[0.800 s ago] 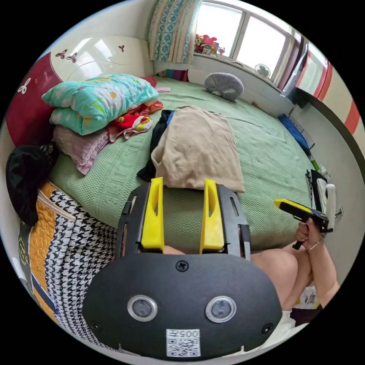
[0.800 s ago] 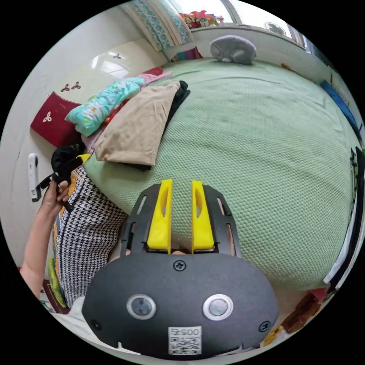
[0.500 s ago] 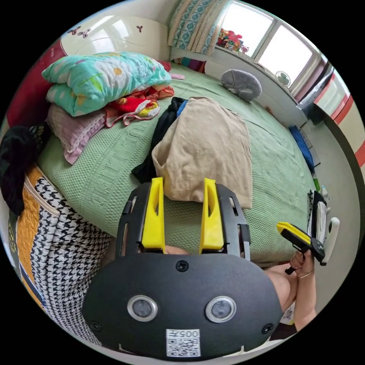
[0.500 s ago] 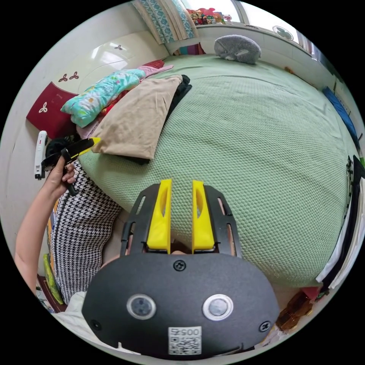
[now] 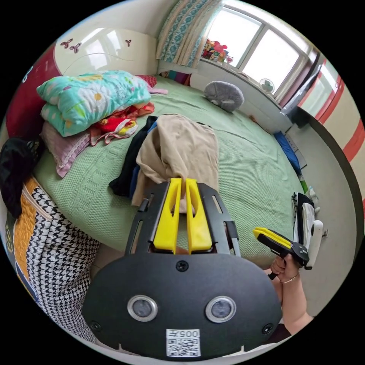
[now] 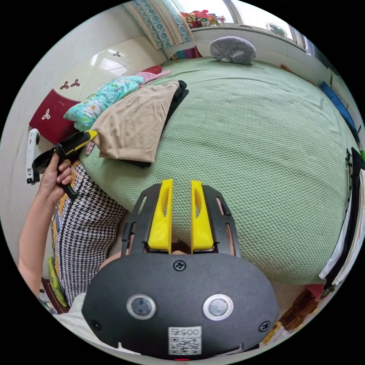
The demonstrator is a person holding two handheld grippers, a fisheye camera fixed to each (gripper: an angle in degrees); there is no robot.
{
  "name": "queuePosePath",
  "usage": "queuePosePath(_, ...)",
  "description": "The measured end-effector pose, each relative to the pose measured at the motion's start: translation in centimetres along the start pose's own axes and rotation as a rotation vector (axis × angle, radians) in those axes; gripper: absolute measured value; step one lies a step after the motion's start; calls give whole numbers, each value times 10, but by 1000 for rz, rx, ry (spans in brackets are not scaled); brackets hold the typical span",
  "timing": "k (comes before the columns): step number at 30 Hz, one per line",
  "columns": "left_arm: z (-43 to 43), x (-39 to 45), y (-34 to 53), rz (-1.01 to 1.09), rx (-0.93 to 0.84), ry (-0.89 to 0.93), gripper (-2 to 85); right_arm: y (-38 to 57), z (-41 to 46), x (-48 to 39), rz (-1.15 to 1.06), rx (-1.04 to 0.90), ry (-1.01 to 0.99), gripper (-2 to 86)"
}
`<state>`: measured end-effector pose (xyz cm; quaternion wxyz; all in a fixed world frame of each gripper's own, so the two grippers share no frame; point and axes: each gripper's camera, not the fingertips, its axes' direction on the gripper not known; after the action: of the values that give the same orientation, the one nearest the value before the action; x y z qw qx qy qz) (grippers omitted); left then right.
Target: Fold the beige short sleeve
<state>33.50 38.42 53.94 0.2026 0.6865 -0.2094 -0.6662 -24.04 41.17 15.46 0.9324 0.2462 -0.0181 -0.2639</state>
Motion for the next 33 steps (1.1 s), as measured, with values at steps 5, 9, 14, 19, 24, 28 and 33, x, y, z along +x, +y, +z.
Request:
queuePosePath(5, 9, 28, 8, 56, -9, 63, 22, -1, 3, 5, 12, 3, -4, 75)
queuePosePath(9, 24, 38, 19, 80, -43, 94, 24, -2, 5, 10, 30, 10, 5, 75)
queuePosePath(14, 32, 30, 29, 93, -47, 92, 28, -6, 9, 15, 51, 26, 1, 75)
queuePosePath(19, 37, 13, 41, 81, -26, 167, 37, -13, 16, 5, 33, 41, -77, 76)
queuePosePath(24, 44, 9, 49, 122, -11, 174, 40, -52, 17, -29, -78, 45, -132, 108)
queuePosePath(28, 43, 6, 52, 138, -4, 187, 40, -107, 37, -82, -243, -75, -119, 147)
queuePosePath(33, 39, 5, 55, 170, -20, 205, 17, -152, 75, -120, -282, -178, -83, 146)
